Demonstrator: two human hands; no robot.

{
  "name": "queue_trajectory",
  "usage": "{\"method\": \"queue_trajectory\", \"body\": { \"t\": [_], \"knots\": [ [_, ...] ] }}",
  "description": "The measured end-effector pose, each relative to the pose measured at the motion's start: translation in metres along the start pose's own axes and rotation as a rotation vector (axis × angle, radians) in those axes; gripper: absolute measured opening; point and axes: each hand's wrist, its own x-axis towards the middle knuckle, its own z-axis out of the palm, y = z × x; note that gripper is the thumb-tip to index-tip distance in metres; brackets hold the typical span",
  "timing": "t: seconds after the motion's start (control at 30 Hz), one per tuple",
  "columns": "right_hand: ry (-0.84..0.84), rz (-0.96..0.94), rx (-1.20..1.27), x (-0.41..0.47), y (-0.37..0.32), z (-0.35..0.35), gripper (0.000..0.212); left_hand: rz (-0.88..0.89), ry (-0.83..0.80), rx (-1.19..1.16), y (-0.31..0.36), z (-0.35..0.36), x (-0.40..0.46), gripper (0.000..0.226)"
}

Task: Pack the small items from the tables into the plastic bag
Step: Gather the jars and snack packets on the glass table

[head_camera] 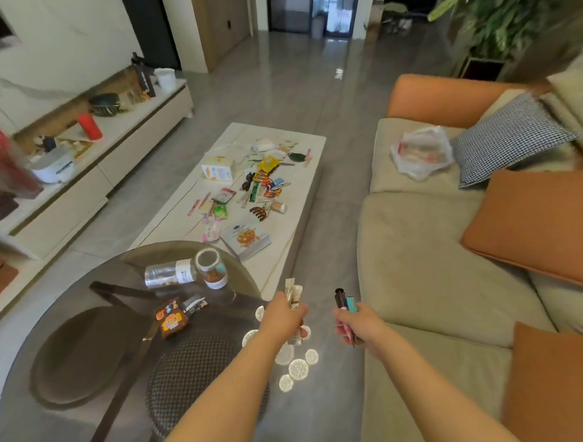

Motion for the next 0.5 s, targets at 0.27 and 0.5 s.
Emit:
{"method": "queue_trajectory", "body": {
  "t": [0.27, 0.5],
  "knots": [
    [0.086, -0.006, 0.219, 0.028, -0.041, -0.028, 0.019, 0.011, -0.15, -0.255, 0.063, 0.0, 0.036, 0.016],
    [0.152, -0.006, 0.266, 0.064, -0.087, -0.034, 0.014, -0.02, -0.265, -0.337, 0.108, -0.023, 0.089, 0.017]
  ]
}}
